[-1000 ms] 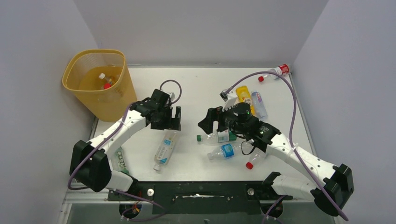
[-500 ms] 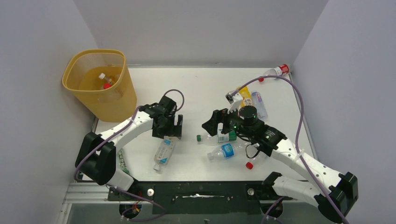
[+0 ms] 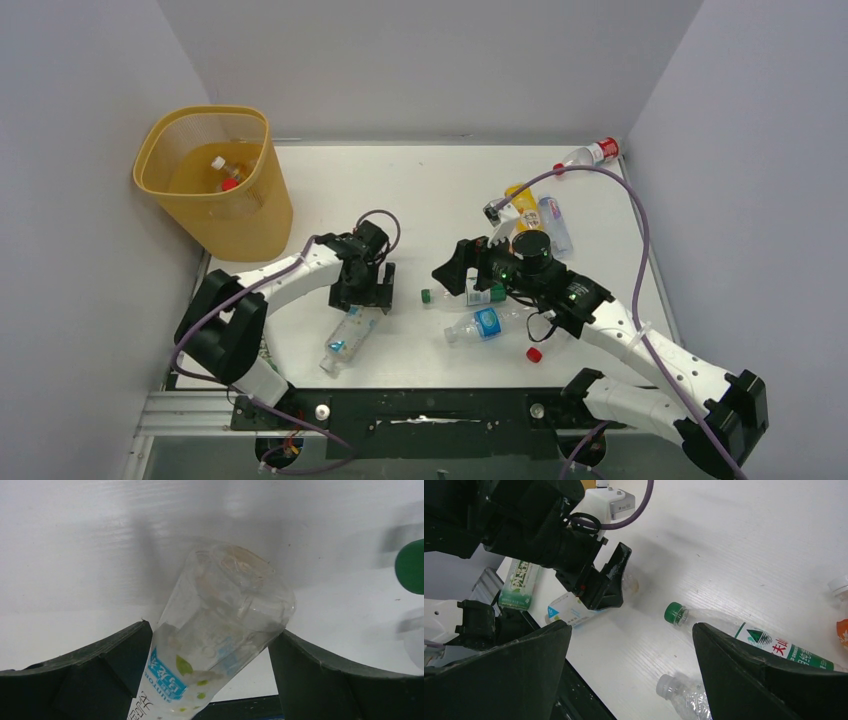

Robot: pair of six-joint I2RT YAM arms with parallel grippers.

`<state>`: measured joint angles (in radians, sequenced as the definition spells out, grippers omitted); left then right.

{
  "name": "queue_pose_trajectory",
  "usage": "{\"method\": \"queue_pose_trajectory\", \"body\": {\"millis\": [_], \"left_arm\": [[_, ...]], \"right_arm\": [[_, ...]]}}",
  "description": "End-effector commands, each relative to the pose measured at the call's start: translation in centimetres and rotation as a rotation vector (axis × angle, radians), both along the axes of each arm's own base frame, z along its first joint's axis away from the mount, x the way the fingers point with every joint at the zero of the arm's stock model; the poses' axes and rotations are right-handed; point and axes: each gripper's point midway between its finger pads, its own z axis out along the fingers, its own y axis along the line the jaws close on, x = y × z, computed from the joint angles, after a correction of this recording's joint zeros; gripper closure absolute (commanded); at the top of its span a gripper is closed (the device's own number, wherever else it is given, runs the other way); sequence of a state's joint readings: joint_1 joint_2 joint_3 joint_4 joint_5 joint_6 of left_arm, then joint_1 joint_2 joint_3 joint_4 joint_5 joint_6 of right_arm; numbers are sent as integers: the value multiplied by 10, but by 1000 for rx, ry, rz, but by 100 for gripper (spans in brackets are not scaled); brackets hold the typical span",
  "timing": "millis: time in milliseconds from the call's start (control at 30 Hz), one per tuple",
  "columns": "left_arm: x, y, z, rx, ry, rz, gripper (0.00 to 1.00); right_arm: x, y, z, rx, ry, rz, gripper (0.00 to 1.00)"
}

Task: Put the plastic bottles in the bin
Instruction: Pick up the plastic bottle at the center of the board.

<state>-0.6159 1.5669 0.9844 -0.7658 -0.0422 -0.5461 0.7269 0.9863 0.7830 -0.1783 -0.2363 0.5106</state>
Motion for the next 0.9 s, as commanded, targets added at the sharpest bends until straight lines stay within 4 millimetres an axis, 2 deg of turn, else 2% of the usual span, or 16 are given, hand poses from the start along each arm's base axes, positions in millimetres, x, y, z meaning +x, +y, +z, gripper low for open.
{"method": "queue_pose_trajectory", "body": {"millis": [0,67,167,367,467,700,867], "left_arm": [[0,-1,-12,17,-3,7,14],[-1,-1,-15,18,2,5,15],[-1,-3,-17,9,3,1,23],[4,-13,-11,-33,-9,-9,51],[9,-17,-3,-49,-25,-11,59],[37,-25,33,-73,-135,-5,60],[69,-24,63,-88,-214,10,60]], "right_arm": [[4,4,17,52,-55,5,2],[4,4,17,51,-54,6,2],[3,3,15,52,-52,5,2],[3,3,14,51,-52,5,2],[3,3,13,51,-50,3,2],[2,3,13,51,-47,6,2],[2,3,12,52,-43,6,2]]}}
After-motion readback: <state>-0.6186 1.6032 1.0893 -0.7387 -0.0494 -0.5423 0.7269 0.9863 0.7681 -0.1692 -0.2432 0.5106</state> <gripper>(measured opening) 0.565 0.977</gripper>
